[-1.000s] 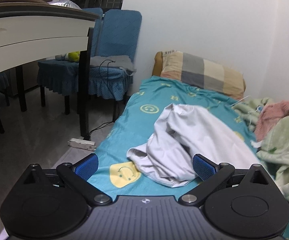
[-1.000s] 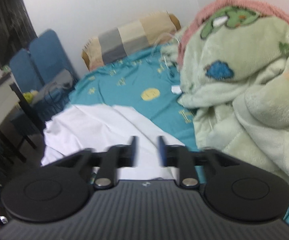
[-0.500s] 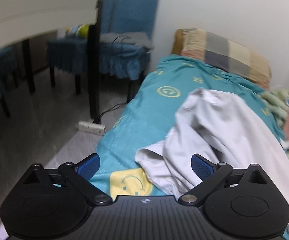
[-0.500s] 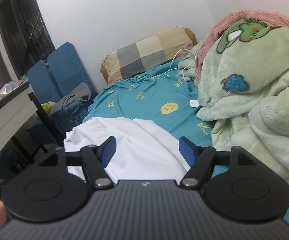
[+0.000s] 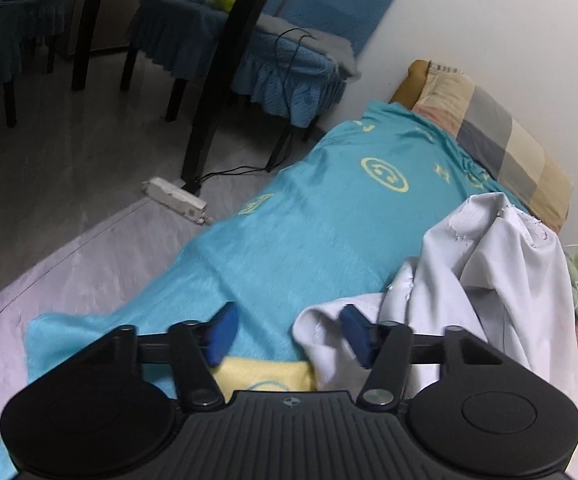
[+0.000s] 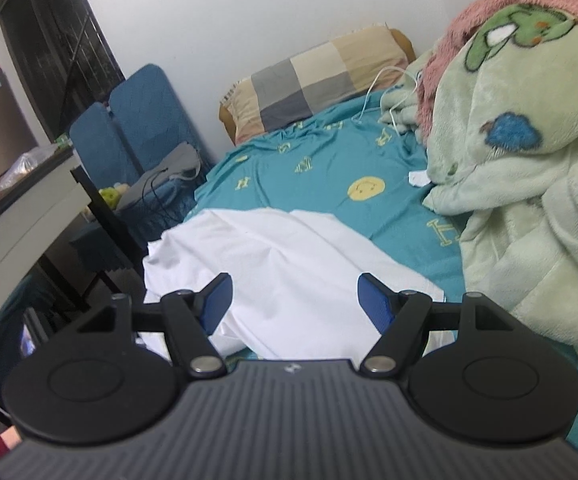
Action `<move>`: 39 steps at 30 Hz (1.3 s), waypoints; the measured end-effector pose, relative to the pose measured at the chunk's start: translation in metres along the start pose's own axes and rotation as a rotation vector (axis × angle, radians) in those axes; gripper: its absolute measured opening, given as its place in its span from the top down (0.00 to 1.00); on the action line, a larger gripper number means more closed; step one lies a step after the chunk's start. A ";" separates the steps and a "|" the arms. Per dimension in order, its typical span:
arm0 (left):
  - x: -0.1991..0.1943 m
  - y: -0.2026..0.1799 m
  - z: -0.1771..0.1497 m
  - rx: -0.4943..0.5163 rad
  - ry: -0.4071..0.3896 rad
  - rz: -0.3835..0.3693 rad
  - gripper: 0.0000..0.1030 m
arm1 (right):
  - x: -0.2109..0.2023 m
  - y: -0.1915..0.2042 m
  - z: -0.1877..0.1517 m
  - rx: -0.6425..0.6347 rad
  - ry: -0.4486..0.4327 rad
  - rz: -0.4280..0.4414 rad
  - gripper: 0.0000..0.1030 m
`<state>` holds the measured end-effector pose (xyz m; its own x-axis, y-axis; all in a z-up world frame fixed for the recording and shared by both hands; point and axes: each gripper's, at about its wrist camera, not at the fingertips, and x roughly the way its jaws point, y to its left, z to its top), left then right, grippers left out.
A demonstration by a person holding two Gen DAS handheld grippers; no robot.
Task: Fold clothes
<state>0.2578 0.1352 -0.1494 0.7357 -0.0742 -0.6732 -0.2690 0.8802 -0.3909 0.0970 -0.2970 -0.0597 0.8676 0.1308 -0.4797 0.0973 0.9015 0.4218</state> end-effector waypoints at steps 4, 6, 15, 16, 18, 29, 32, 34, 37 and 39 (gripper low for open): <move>0.001 -0.014 -0.002 0.052 0.000 -0.048 0.94 | 0.005 -0.001 -0.003 -0.009 0.007 -0.007 0.30; -0.008 -0.026 -0.003 0.100 -0.030 -0.059 0.96 | 0.006 -0.001 -0.003 -0.012 0.005 -0.009 0.30; -0.129 -0.088 -0.005 0.287 -0.238 -0.250 0.98 | -0.006 0.002 -0.002 -0.013 -0.057 0.084 0.30; -0.148 -0.094 -0.008 0.304 -0.261 -0.271 0.99 | -0.009 0.003 -0.002 -0.012 -0.063 0.111 0.30; -0.185 -0.102 -0.015 0.316 -0.303 -0.323 0.99 | -0.013 0.007 -0.003 -0.021 -0.075 0.167 0.30; -0.284 -0.061 -0.040 0.267 -0.364 -0.454 0.99 | -0.031 0.059 -0.027 -0.208 -0.010 0.437 0.46; -0.284 -0.044 -0.038 0.228 -0.347 -0.475 0.98 | -0.030 0.085 -0.041 -0.290 0.023 0.494 0.46; -0.278 -0.038 -0.034 0.209 -0.331 -0.490 0.98 | -0.024 0.104 -0.051 -0.336 0.052 0.516 0.46; -0.266 -0.031 -0.032 0.203 -0.298 -0.501 0.98 | -0.013 0.130 -0.069 -0.401 0.092 0.524 0.46; -0.260 -0.028 -0.032 0.201 -0.279 -0.500 0.98 | -0.003 0.144 -0.080 -0.466 0.112 0.517 0.46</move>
<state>0.0536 0.1146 0.0166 0.8851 -0.4000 -0.2381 0.2540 0.8437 -0.4730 0.0689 -0.1346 -0.0592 0.6883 0.6094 -0.3936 -0.5549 0.7917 0.2555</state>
